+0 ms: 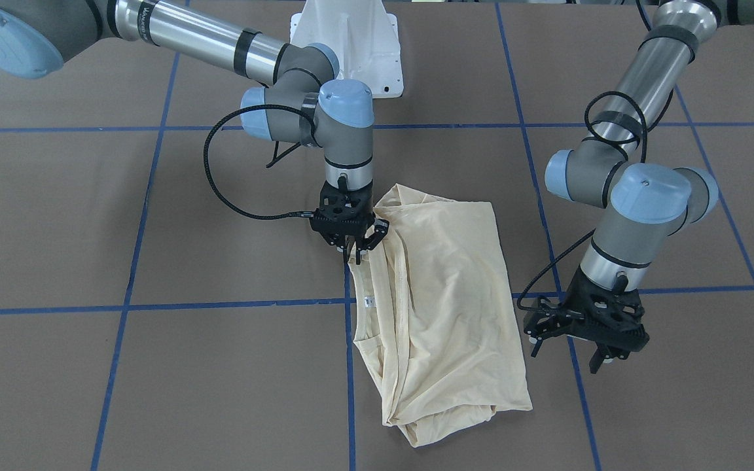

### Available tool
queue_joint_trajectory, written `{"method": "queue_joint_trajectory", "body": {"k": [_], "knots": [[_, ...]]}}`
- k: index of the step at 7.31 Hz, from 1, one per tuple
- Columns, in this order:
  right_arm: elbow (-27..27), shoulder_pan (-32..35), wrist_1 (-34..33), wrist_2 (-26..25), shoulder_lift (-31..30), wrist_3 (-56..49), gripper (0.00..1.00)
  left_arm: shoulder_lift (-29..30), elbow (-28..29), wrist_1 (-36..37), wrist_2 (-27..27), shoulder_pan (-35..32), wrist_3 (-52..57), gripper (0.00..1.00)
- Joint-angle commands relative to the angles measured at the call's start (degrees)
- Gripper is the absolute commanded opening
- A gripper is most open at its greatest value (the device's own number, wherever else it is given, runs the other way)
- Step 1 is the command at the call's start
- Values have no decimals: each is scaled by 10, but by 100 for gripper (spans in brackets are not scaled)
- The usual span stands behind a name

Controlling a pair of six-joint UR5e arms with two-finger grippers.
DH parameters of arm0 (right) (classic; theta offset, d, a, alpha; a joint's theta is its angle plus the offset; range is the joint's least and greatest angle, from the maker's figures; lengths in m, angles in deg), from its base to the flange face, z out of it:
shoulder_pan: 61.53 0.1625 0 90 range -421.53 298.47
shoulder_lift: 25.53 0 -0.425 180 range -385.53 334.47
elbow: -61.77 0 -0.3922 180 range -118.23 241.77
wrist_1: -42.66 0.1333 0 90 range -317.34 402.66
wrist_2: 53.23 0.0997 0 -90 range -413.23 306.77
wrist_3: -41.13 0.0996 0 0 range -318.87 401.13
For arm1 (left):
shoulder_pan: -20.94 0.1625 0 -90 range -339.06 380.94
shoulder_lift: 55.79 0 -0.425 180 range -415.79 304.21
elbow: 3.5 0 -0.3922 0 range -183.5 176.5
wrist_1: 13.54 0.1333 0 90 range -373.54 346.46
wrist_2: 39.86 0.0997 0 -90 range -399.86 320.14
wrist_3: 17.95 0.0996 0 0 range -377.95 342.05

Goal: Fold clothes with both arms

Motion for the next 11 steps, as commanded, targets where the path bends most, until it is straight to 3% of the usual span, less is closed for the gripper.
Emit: {"method": "queue_joint_trajectory", "body": {"k": [1, 2, 5, 7, 8, 11], "knots": [[1, -1, 0, 0, -1, 2, 8, 0, -3, -1, -1, 0, 0, 100], [0, -1, 0, 1, 0, 0, 0, 0, -8, 0, -1, 0, 0, 100], [-33, 0, -2, 7, -31, -20, 0, -7, -14, 0, -1, 1, 0, 100], [-183, -3, -5, 11, -153, -38, 0, -7, -14, 0, -1, 3, -2, 100], [-224, -10, -4, 11, -189, -38, 0, -7, -14, 0, -1, 3, -2, 100], [-245, -38, -4, -15, -216, -35, 0, -7, -15, 0, -1, 4, -2, 100]]}}
